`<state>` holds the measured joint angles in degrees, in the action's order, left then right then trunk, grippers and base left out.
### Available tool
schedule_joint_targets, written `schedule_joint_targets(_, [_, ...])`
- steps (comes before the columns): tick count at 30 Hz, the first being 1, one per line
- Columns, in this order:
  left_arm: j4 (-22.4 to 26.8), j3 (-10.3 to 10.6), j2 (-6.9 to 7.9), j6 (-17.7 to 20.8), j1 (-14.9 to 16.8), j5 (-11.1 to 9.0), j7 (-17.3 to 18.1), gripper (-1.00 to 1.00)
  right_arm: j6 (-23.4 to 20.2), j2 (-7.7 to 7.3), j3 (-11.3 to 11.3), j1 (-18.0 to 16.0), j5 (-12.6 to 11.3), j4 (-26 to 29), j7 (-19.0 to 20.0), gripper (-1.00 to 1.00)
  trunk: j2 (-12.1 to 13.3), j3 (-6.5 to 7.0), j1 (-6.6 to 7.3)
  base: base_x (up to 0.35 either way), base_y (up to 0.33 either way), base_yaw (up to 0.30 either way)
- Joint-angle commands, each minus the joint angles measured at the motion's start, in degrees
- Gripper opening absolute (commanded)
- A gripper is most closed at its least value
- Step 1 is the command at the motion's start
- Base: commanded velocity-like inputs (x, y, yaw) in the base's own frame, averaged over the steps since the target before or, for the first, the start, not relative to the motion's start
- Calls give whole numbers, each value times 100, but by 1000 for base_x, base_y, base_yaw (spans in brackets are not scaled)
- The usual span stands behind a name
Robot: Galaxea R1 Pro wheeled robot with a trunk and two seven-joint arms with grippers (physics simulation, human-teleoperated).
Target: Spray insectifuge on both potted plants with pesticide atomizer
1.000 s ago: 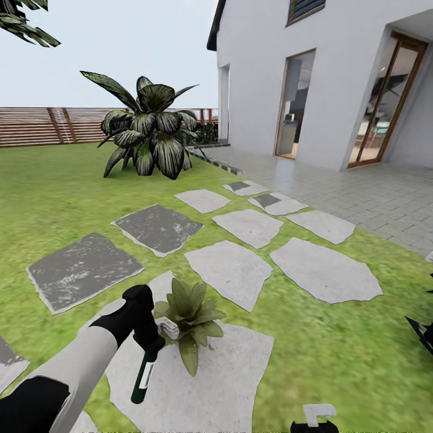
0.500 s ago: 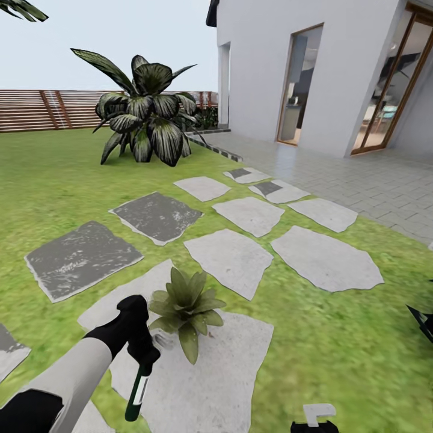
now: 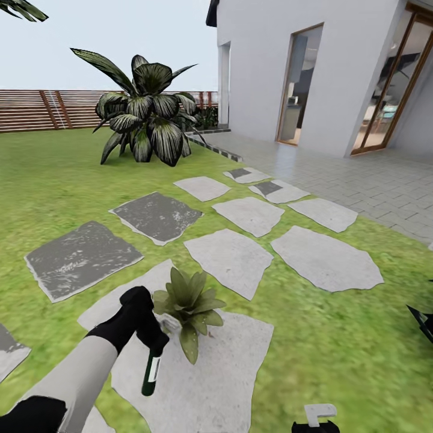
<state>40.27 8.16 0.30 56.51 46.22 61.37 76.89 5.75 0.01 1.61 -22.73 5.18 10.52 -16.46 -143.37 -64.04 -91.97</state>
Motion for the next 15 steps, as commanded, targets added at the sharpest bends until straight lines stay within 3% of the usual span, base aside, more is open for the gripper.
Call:
schedule_joint_targets(1, [21, -123, 23, 44, 1, 49, 53, -100, -3, 0, 14, -3, 53, -6, -36, 100, -2, -5, 1, 0, 0, 0])
schedule_joint_targets(3, [8, -234, 94, 25, -16, 67, 48, -100, -4, -1, 14, -3, 53, -6, -33, 100, -2, -5, 1, 0, 0, 0])
schedule_joint_targets(8, [-49, -272, 389, -25, -187, 81, 23, -100, -4, -1, 14, -3, 53, -6, -33, 100, -2, -5, 1, 0, 0, 0])
schedule_joint_targets(15, [25, -294, 308, -2, -269, 51, -24, -100, -4, -1, 14, -3, 53, -6, -35, 100, -2, -5, 1, 34, 0, 0])
